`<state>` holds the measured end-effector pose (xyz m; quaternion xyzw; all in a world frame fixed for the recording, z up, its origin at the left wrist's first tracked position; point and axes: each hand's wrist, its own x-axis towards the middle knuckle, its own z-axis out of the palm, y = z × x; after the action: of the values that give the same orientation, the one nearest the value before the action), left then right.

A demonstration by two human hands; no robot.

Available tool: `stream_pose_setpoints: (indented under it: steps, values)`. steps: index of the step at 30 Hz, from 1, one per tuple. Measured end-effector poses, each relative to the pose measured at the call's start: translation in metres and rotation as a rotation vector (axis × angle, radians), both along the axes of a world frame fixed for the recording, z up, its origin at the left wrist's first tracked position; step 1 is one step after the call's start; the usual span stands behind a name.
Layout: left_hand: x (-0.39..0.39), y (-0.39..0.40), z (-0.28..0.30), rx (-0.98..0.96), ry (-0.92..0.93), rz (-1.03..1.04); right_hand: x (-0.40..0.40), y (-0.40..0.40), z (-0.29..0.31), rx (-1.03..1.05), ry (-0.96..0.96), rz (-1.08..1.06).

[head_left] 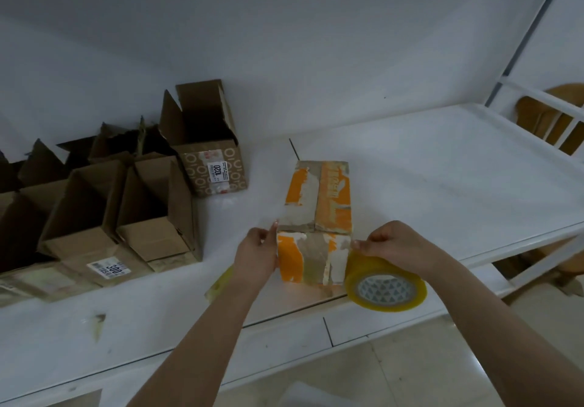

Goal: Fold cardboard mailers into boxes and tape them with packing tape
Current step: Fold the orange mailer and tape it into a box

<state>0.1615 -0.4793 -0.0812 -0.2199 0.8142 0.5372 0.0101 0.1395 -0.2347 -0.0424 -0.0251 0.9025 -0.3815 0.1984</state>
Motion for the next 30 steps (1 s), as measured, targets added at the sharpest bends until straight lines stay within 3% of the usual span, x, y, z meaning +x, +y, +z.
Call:
stream_pose_setpoints:
  steps: [12, 14, 19, 23, 27, 30]
  values:
    - [0.04, 0.028, -0.047, 0.435, -0.089, 0.179, 0.005, -0.006, -0.008, 0.309, 0.091, 0.032]
    - [0.039, 0.021, -0.046, 0.301, -0.063, 0.097, 0.007, -0.007, -0.007, 0.355, 0.106, 0.02]
    - [0.025, -0.037, -0.036, -0.556, 0.157, -0.03, 0.007, -0.003, -0.008, 0.358, 0.108, 0.014]
    - [0.026, -0.07, -0.053, -1.208, -0.122, -0.367, 0.006, -0.002, -0.011, 0.363, 0.112, 0.019]
    - [0.022, -0.074, -0.048, -1.244, -0.128, -0.344, 0.007, -0.003, -0.011, 0.362, 0.12, 0.01]
    - [0.017, -0.075, -0.025, -0.904, 0.013, -0.204, 0.008, -0.003, -0.01, 0.371, 0.129, 0.009]
